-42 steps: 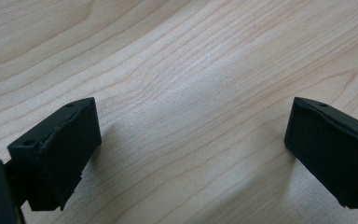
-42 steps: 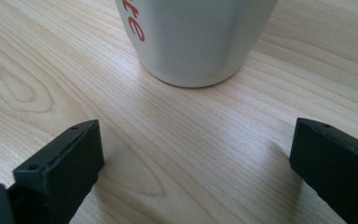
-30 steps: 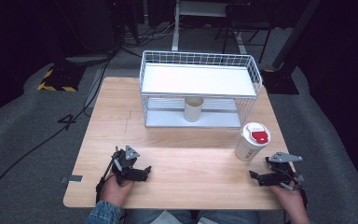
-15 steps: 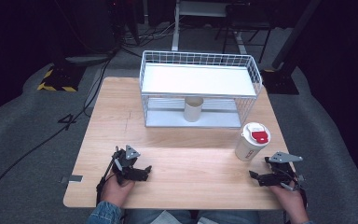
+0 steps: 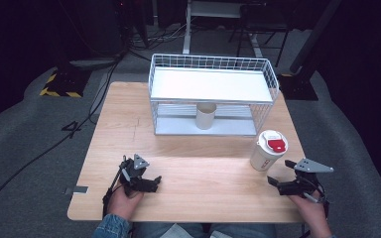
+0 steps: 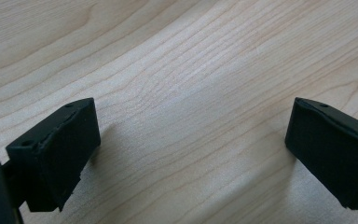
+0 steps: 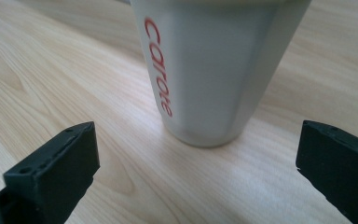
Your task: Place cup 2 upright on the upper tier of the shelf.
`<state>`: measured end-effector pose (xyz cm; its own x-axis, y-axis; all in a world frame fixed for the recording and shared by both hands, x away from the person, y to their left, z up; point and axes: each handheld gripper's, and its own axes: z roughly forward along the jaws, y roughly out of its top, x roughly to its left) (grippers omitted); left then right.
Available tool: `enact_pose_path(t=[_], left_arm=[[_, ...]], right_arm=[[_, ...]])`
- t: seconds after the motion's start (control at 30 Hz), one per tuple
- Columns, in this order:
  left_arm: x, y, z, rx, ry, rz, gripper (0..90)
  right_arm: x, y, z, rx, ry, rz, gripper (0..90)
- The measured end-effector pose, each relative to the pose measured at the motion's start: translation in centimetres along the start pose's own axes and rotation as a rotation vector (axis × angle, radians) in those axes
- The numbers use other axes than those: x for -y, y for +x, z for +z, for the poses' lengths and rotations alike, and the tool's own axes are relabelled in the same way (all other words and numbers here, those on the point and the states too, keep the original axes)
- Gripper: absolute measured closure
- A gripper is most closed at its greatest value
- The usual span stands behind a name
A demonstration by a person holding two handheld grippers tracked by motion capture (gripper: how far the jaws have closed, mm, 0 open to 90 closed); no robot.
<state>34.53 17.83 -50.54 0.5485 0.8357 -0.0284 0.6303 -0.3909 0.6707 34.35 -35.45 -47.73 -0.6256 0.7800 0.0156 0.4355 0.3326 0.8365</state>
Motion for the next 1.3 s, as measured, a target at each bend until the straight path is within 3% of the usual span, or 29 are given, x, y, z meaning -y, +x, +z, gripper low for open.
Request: enact_pose_path(t=[0.43,1.3], left_arm=[[0.0,0.0,0.0,0.000,-0.001,0.001,3.6],[0.0,0.0,0.0,-0.003,-0.001,-0.002,3.6]], right_arm=[[-1.8,0.2,-0.1,0.008,-0.107,0.014,0.0],[-3.2,-0.5,4.2,0.044,-0.202,0.093,0.4]])
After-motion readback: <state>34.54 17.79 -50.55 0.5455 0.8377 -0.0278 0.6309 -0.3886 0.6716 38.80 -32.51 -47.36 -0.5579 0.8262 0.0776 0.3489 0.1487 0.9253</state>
